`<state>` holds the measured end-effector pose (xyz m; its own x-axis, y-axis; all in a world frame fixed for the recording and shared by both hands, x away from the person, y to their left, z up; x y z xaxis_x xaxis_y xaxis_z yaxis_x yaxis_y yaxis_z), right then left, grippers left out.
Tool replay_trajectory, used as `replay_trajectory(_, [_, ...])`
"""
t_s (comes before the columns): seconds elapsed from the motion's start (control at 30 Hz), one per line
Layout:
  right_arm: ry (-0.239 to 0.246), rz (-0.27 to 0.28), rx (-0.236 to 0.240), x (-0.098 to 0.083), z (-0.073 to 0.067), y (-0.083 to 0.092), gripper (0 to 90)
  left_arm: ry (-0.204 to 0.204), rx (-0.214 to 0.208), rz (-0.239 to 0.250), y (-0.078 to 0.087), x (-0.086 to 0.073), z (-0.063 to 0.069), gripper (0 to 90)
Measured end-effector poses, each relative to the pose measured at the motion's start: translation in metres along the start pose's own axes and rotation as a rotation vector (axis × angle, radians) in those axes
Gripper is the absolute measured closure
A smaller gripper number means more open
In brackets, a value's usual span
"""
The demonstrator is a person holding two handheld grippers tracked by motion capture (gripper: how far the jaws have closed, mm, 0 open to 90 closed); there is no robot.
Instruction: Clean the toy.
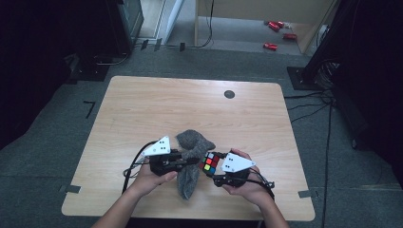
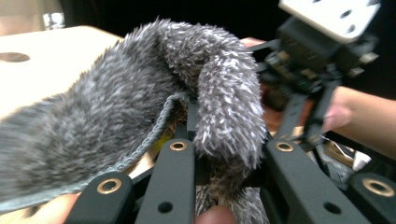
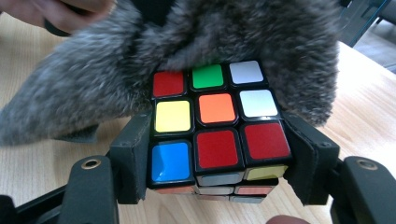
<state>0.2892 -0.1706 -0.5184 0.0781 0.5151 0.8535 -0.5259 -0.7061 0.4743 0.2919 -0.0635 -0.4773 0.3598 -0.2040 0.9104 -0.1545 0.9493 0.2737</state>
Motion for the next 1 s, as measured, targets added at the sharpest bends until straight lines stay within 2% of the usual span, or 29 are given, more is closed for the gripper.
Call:
replay_trajectory(0.1, [-0.006,-0.013,-0.005,0.002,-0.002,-0.003,34.3,-0.053,0.003,-0.044,-0.009,-0.003,0.011,80.5])
replay_trajectory(0.17, [-0.018,-0.025,-0.008,0.004,-0.003,-0.004,34.3,-0.115,0.039,-0.087,-0.015,-0.008,0.014,80.2])
replay_trajectory(0.2, [-0.02,-0.029,-0.008,0.004,-0.003,-0.005,34.3,-0.133,0.055,-0.1,-0.017,-0.009,0.014,80.1])
replay_trajectory(0.27, [-0.007,-0.044,-0.016,0.003,-0.003,-0.004,34.4,-0.144,0.085,-0.105,-0.016,-0.01,0.01,80.0])
replay_trajectory(0.4, [-0.017,-0.049,-0.025,0.002,0.001,-0.002,34.4,-0.106,0.142,-0.09,-0.008,-0.005,-0.005,80.0])
replay_trajectory(0.47, [-0.018,-0.045,-0.032,0.002,0.003,-0.001,34.4,-0.089,0.15,-0.081,-0.005,-0.004,-0.009,80.0])
replay_trajectory(0.53, [-0.021,-0.04,-0.028,0.002,0.004,-0.001,34.4,-0.08,0.109,-0.068,-0.005,-0.002,-0.003,79.8])
replay_trajectory(0.6, [-0.022,-0.034,-0.023,0.004,0.002,-0.002,34.4,-0.11,0.041,-0.071,-0.009,-0.003,0.01,79.4])
replay_trajectory(0.67, [-0.021,-0.028,-0.017,0.006,0.0,-0.002,34.4,-0.137,0.03,-0.072,-0.012,-0.003,0.015,79.4])
replay_trajectory(0.7, [-0.019,-0.025,-0.014,0.007,-0.001,-0.002,34.4,-0.133,0.042,-0.075,-0.013,-0.004,0.013,79.4])
replay_trajectory(0.8, [-0.007,-0.028,-0.02,0.008,-0.001,0.0,34.4,-0.085,0.078,-0.058,-0.006,-0.003,-0.003,79.6])
replay_trajectory(0.9, [-0.005,-0.034,-0.026,0.005,0.001,0.003,34.4,-0.071,0.154,-0.059,0.004,-0.003,-0.02,79.9])
replay_trajectory(0.93, [-0.011,-0.026,-0.024,0.005,0.002,0.003,34.4,-0.055,0.159,-0.055,0.006,-0.003,-0.023,80.0])
replay_trajectory(1.0, [-0.025,-0.011,-0.02,0.006,0.003,0.005,34.4,-0.039,0.131,-0.037,0.007,-0.001,-0.021,80.0])
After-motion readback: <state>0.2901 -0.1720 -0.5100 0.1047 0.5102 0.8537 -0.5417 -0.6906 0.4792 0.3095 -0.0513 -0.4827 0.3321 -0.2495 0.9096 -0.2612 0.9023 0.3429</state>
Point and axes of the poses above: each handheld gripper's, and its own axes: y roughly backward along the jaws, x roughly out of its top, z roughly to its right, the point moved 9 cm from there along -y, roughly forward along the jaws, and after that the axes turned 5 degrees about y, right-handed, at the moved point
